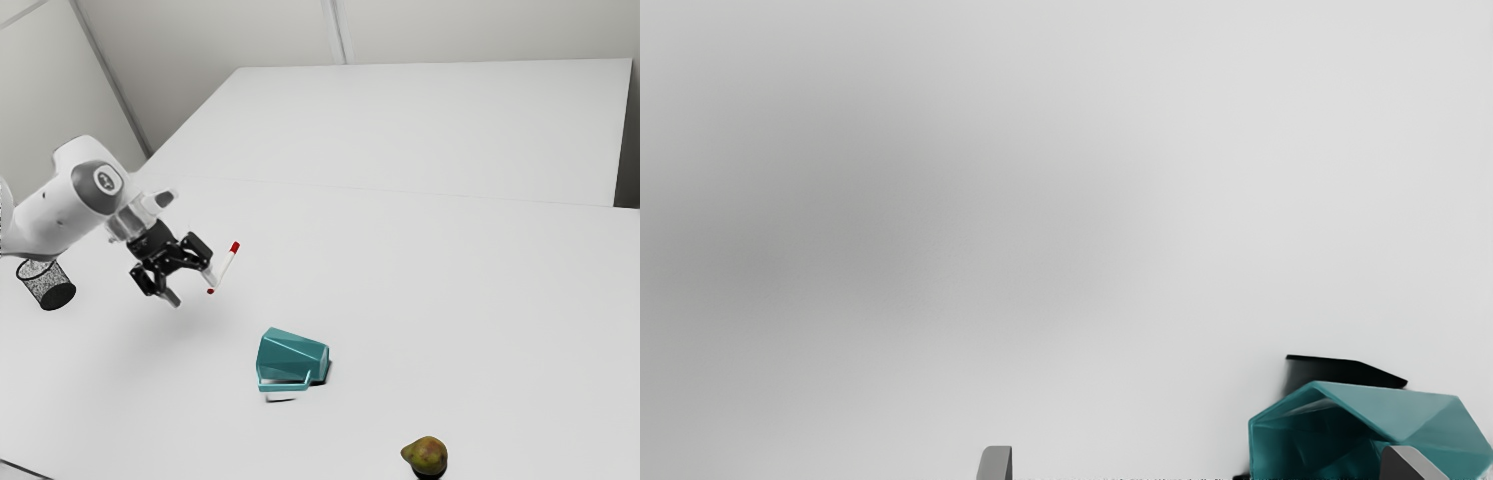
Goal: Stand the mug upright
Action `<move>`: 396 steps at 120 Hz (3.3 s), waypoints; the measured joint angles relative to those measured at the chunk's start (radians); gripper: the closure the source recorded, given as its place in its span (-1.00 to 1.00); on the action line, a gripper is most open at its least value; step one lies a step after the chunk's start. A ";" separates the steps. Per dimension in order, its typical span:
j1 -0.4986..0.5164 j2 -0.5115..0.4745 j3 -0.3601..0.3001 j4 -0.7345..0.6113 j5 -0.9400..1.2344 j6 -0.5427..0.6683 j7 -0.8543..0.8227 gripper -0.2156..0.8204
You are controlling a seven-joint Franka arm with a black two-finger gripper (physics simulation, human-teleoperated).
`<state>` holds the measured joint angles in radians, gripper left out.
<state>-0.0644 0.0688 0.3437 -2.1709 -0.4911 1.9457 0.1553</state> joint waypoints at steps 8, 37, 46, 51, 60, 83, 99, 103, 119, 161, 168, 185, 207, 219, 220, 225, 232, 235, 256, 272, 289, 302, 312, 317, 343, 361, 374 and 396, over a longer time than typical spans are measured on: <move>-0.022 0.018 0.000 -0.005 -0.041 -0.009 0.019 -0.58; -0.045 0.028 0.001 -0.074 -0.171 -0.028 0.080 -0.58; -0.052 0.027 0.001 -0.089 -0.207 -0.031 0.094 -0.58; -0.057 0.026 0.001 -0.093 -0.222 -0.032 0.101 -0.58; -0.067 0.025 0.001 -0.096 -0.245 -0.033 0.113 -0.58; -0.087 0.019 0.001 -0.113 -0.274 -0.035 0.138 -0.58; -0.106 0.011 0.001 -0.142 -0.307 -0.024 0.150 -0.58; -0.113 0.010 0.001 -0.150 -0.317 -0.017 0.153 -0.58; -0.145 0.001 0.002 -0.180 -0.363 0.017 0.160 -0.58; -0.194 -0.025 0.003 -0.220 -0.452 0.083 0.168 -0.58; -0.207 -0.026 0.003 -0.222 -0.466 0.091 0.168 -0.58; -0.246 -0.025 0.007 -0.222 -0.501 0.112 0.165 -0.58; -0.269 -0.026 0.010 -0.222 -0.527 0.125 0.161 -0.29; -0.270 -0.032 0.019 -0.222 -0.532 0.128 0.160 0.03; -0.269 -0.032 0.019 -0.222 -0.532 0.128 0.160 0.06; -0.265 -0.033 0.021 -0.222 -0.533 0.129 0.160 0.23; -0.260 -0.033 0.021 -0.222 -0.534 0.130 0.159 0.43; -0.259 -0.033 0.021 -0.222 -0.534 0.130 0.159 0.49; -0.268 -0.046 0.021 -0.222 -0.534 0.129 0.157 0.76; -0.289 -0.071 0.021 -0.222 -0.532 0.125 0.152 0.85; -0.314 -0.118 0.022 -0.221 -0.495 0.125 0.142 0.90; -0.321 -0.155 0.025 -0.220 -0.418 0.144 0.127 0.91; -0.316 -0.172 0.040 -0.220 -0.358 0.165 0.116 0.92; -0.315 -0.176 0.050 -0.219 -0.324 0.175 0.108 0.92; -0.330 -0.193 0.065 -0.212 -0.142 0.234 0.044 0.93; -0.341 -0.194 0.066 -0.193 0.020 0.269 -0.018 0.93; -0.355 -0.194 0.066 -0.161 0.164 0.287 -0.073 0.93; -0.376 -0.192 0.066 -0.118 0.302 0.273 -0.165 0.93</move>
<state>-0.4405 -0.1231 0.4094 -2.2890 -0.1891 2.2188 -0.0100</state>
